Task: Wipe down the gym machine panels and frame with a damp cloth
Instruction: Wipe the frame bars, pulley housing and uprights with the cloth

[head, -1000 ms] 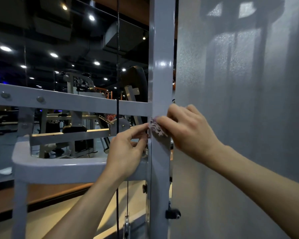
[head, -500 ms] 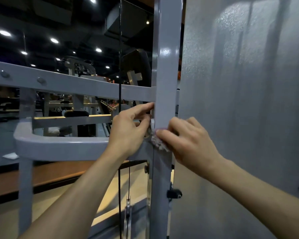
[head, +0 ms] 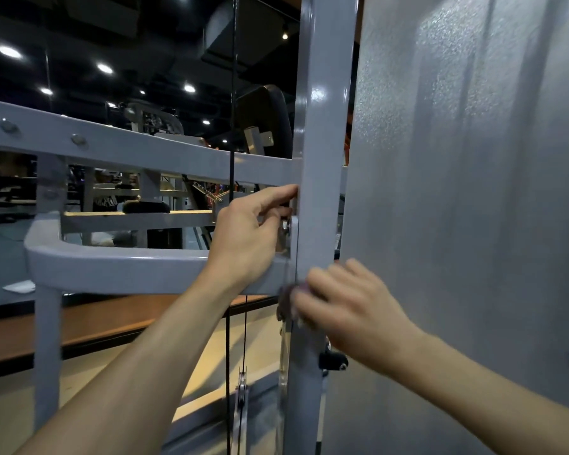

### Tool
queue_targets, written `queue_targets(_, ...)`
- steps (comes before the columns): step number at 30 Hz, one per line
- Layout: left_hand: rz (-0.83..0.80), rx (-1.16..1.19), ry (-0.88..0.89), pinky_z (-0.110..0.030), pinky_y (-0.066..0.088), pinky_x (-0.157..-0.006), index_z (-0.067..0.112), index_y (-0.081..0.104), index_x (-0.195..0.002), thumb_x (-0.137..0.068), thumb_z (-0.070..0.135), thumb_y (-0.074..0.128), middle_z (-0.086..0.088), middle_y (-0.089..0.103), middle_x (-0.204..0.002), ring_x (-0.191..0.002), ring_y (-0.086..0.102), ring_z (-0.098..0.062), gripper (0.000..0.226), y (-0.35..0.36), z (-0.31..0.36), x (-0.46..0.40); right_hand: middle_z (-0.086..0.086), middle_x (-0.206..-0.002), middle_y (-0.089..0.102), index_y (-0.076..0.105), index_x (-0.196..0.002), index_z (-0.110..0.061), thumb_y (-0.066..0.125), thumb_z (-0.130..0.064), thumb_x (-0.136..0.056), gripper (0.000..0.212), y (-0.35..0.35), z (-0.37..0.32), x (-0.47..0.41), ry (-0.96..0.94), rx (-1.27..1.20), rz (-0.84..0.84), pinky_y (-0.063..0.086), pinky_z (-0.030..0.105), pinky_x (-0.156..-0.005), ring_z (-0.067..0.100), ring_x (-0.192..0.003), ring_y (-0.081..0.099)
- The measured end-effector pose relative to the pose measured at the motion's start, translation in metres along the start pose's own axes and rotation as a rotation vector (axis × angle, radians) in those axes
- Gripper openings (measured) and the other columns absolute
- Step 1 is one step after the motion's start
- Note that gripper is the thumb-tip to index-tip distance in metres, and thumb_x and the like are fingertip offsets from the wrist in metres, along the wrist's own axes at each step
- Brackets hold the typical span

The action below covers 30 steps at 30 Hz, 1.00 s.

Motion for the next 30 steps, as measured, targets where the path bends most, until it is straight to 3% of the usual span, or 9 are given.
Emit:
queue_targets(3, -0.009, 0.018, -0.008, -0.039, 0.055, -0.106, 0.026, 0.069, -0.135, -0.103, -0.006, 0.047, 0.017, 0.072, -0.125, -0.115, 0.068, -0.001, 0.05, 0.001, -0.004, -0.001, 0.004, -0.085, 0.05, 0.063, -0.091, -0.018, 0.06, -0.016, -0.101, 0.01, 0.005, -0.004, 0.006, -0.12, 0.029, -0.067, 0.031, 0.037, -0.063, 0.024, -0.067, 0.046)
queue_targets(9, -0.021, 0.016, 0.012, -0.032, 0.057, -0.102, 0.03, 0.067, -0.135, -0.103, -0.006, 0.045, 0.017, 0.07, -0.127, -0.117, 0.066, 0.002, 0.053, -0.001, -0.002, 0.0, 0.009, -0.088, 0.054, 0.069, -0.099, -0.014, 0.068, -0.019, -0.094, 0.008, -0.019, 0.053, -0.049, 0.185, 0.062, 0.069, 0.033, 0.038, -0.06, 0.028, -0.067, 0.049)
queue_targets(12, -0.02, 0.023, 0.008, -0.037, 0.056, -0.104, 0.029, 0.068, -0.136, -0.102, -0.007, 0.044, 0.017, 0.072, -0.126, -0.116, 0.067, 0.001, 0.054, -0.001, -0.001, 0.001, 0.006, -0.084, 0.051, 0.065, -0.094, -0.015, 0.063, -0.016, -0.099, 0.006, -0.003, 0.009, -0.023, 0.031, 0.002, 0.037, 0.028, 0.036, -0.062, 0.025, -0.067, 0.045)
queue_targets(16, -0.01, 0.012, 0.008, -0.041, 0.057, -0.103, 0.029, 0.069, -0.135, -0.102, -0.007, 0.044, 0.019, 0.072, -0.125, -0.115, 0.067, 0.0, 0.055, -0.001, -0.003, 0.0, 0.002, -0.088, 0.052, 0.061, -0.095, -0.02, 0.047, -0.014, -0.105, 0.018, 0.009, -0.015, 0.001, -0.168, 0.004, -0.079, 0.034, 0.035, -0.063, 0.021, -0.069, 0.047)
queue_targets(19, -0.016, 0.017, 0.014, -0.035, 0.058, -0.101, 0.027, 0.068, -0.136, -0.101, -0.01, 0.043, 0.017, 0.071, -0.126, -0.114, 0.067, 0.001, 0.057, -0.001, -0.002, 0.0, 0.006, -0.083, 0.052, 0.065, -0.09, -0.017, 0.06, -0.015, -0.099, 0.01, -0.013, 0.026, -0.032, -0.002, 0.068, 0.058, 0.032, 0.037, -0.062, 0.025, -0.065, 0.046)
queue_targets(22, -0.026, 0.041, 0.004, -0.029, 0.057, -0.1, 0.025, 0.067, -0.138, -0.102, -0.009, 0.041, 0.013, 0.069, -0.131, -0.119, 0.064, 0.002, 0.055, -0.002, -0.001, 0.0, 0.009, -0.086, 0.053, 0.068, -0.095, -0.013, 0.065, -0.016, -0.093, 0.005, -0.018, 0.048, -0.044, 0.201, 0.04, 0.077, 0.034, 0.038, -0.058, 0.028, -0.064, 0.047)
queue_targets(26, -0.028, 0.07, 0.003, -0.027, 0.057, -0.097, 0.027, 0.068, -0.135, -0.103, -0.008, 0.039, 0.017, 0.07, -0.129, -0.118, 0.065, 0.001, 0.056, -0.002, -0.001, -0.001, 0.006, -0.082, 0.051, 0.066, -0.09, -0.013, 0.056, -0.016, -0.103, 0.016, -0.002, 0.007, -0.02, 0.061, 0.003, 0.015, 0.026, 0.032, -0.062, 0.022, -0.064, 0.041)
queue_targets(28, -0.029, 0.088, 0.009, -0.028, 0.058, -0.096, 0.025, 0.069, -0.135, -0.102, -0.008, 0.038, 0.015, 0.071, -0.128, -0.117, 0.067, -0.001, 0.056, -0.001, -0.001, -0.001, 0.005, -0.083, 0.053, 0.067, -0.092, -0.014, 0.046, -0.017, -0.107, 0.026, -0.003, 0.014, -0.02, 0.008, 0.049, -0.021, 0.03, 0.034, -0.061, 0.024, -0.065, 0.045)
queue_targets(30, -0.031, 0.093, 0.012, -0.028, 0.058, -0.095, 0.025, 0.069, -0.135, -0.102, -0.008, 0.039, 0.014, 0.071, -0.128, -0.117, 0.067, -0.002, 0.055, -0.001, -0.002, -0.001, 0.007, -0.085, 0.055, 0.069, -0.096, -0.015, 0.051, -0.017, -0.104, 0.02, -0.013, 0.039, -0.029, 0.067, 0.095, 0.008, 0.037, 0.04, -0.06, 0.027, -0.067, 0.05)
Point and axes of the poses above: each hand's wrist, its own x-axis away from the middle knuckle, its own y-axis out of the palm, z = x × y, the point moved 7 cm from there along -x, towards the middle knuckle
